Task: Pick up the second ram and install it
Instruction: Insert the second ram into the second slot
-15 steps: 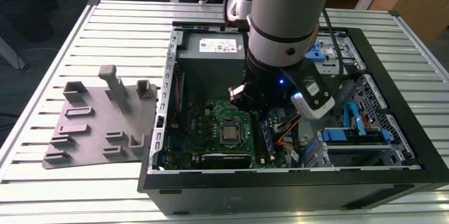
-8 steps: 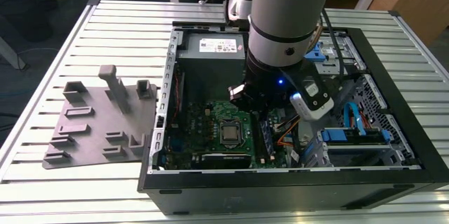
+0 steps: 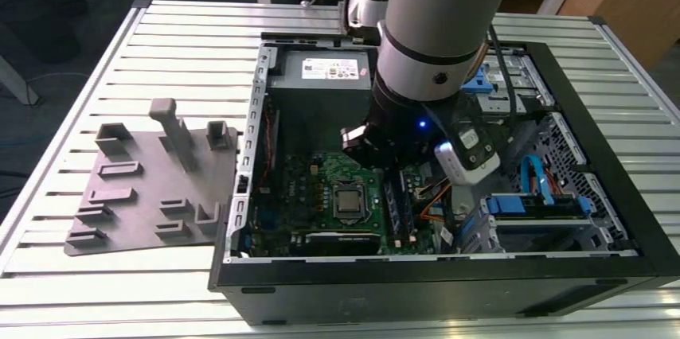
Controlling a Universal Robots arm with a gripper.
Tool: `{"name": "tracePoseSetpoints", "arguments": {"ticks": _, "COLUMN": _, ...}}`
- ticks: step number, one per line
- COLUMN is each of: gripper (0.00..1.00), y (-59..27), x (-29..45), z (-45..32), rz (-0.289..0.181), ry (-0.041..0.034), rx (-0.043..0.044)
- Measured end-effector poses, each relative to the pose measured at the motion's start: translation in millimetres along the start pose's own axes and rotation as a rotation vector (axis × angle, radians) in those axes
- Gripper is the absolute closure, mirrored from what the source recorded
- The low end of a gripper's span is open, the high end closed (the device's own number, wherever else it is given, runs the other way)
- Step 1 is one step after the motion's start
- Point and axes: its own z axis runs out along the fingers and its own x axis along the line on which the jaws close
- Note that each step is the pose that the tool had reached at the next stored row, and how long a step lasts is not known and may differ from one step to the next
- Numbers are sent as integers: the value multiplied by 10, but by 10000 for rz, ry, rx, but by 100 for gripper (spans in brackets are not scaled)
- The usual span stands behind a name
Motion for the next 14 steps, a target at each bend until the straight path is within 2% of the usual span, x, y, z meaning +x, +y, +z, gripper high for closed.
{"name": "tracePoseSetpoints", "arguments": {"ticks": 5, "gripper": 89, "y": 0, "x": -1, "z": 6, "rz": 431, "ry": -17, "rx": -6}}
{"name": "tracePoseSetpoints", "arguments": {"ticks": 9, "gripper": 89, "y": 0, "x": 0, "z": 8, "rz": 719, "ry": -34, "rx": -88}}
{"name": "tracePoseSetpoints", "arguments": {"ticks": 14, "gripper": 89, "y": 0, "x": -1, "z": 8, "rz": 736, "ry": -35, "rx": -88}}
